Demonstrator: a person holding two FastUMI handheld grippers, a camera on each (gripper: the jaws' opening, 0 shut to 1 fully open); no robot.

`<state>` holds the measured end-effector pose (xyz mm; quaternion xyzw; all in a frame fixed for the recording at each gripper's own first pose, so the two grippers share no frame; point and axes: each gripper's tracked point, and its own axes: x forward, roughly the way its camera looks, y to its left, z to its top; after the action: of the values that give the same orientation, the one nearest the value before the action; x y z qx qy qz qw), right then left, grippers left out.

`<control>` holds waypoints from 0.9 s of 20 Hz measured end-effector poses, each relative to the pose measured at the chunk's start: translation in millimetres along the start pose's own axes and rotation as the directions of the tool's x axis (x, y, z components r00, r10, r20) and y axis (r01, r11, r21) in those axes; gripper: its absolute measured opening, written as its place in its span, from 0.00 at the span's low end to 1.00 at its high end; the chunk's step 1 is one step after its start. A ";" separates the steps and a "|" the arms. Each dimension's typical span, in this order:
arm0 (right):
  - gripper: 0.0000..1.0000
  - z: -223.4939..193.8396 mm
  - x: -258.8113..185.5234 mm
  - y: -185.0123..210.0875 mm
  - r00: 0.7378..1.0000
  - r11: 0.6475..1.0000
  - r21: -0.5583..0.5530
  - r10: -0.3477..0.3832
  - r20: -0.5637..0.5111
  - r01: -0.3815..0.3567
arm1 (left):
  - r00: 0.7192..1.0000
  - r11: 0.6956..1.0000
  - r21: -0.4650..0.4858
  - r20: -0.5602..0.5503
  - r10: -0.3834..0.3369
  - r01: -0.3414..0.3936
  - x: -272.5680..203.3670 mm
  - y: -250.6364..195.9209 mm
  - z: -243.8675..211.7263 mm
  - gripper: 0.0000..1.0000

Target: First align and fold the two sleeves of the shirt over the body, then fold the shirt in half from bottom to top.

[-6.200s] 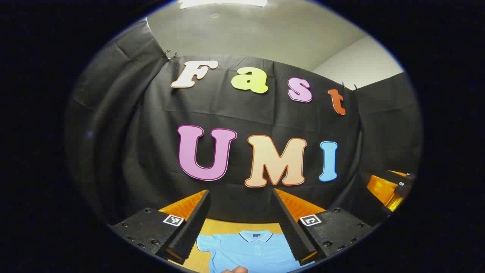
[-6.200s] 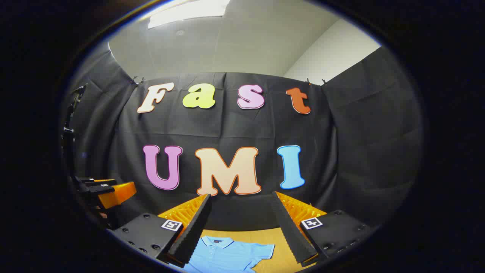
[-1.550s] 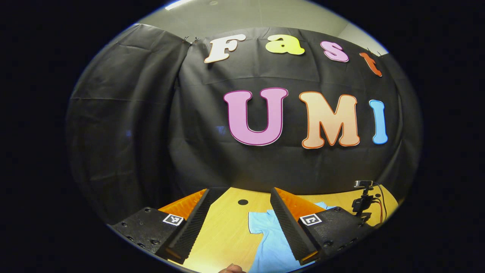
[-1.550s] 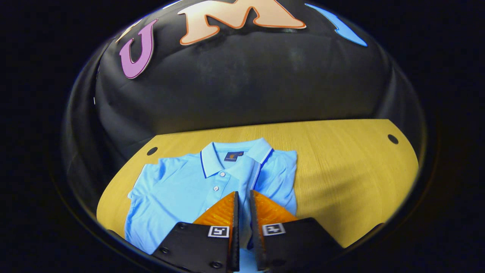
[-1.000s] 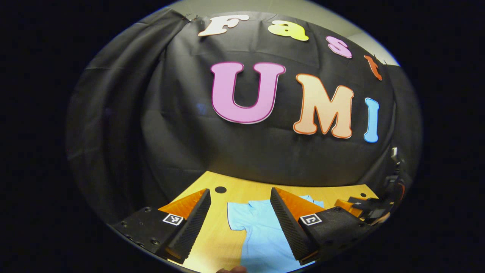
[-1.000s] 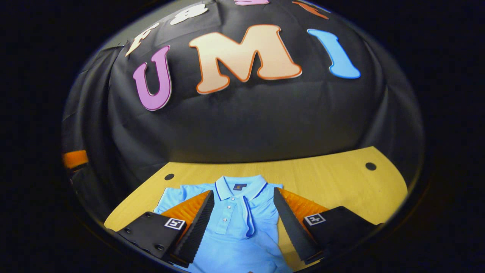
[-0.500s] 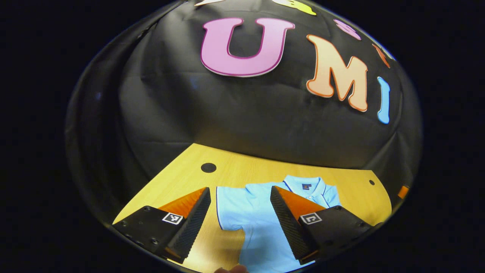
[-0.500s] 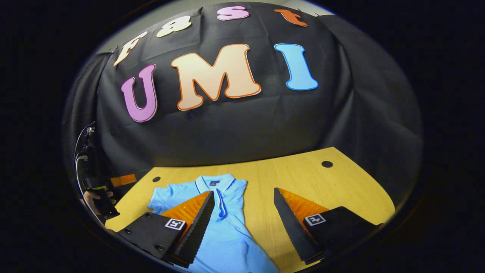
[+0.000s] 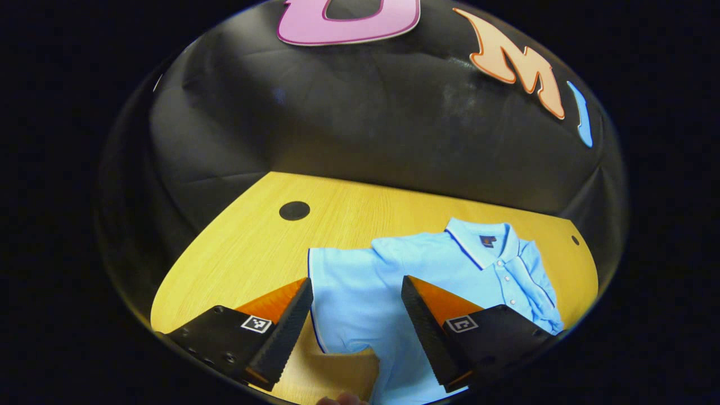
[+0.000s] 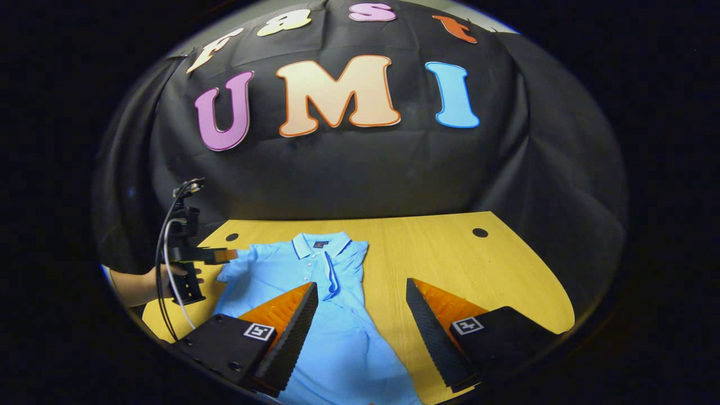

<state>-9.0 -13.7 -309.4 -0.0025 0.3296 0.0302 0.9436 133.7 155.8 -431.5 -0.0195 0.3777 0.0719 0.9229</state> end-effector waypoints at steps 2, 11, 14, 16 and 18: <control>0.98 -0.6 -2.0 11.6 1.000 1.000 0.009 0.024 -0.001 -0.024 | 0.999 0.999 0.003 -0.031 0.042 -0.042 8.3 8.9 -10.3 0.95; 0.98 -0.1 7.8 2.8 1.000 0.998 0.063 0.011 -0.025 -0.009 | 0.991 0.994 0.016 -0.078 0.106 -0.105 21.3 17.9 -26.0 0.95; 0.98 -1.5 9.1 1.8 0.999 0.997 0.074 0.015 -0.030 -0.013 | 0.994 0.998 0.022 -0.094 0.063 -0.061 22.4 3.1 -29.2 0.50; 0.98 -3.2 9.0 2.1 0.999 0.997 0.072 0.021 -0.034 -0.018 | 0.994 0.998 0.014 -0.092 0.059 -0.058 23.1 -2.6 -27.3 0.19; 0.98 -5.2 8.8 3.4 0.999 0.997 0.070 0.028 -0.038 -0.026 | 0.991 0.996 0.003 -0.103 0.085 -0.085 19.9 -3.5 -27.6 0.01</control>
<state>-5.5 -9.9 -318.9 0.0343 0.3485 0.0314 0.9361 129.1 152.2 -465.2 -0.0076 0.4250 0.1102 0.8984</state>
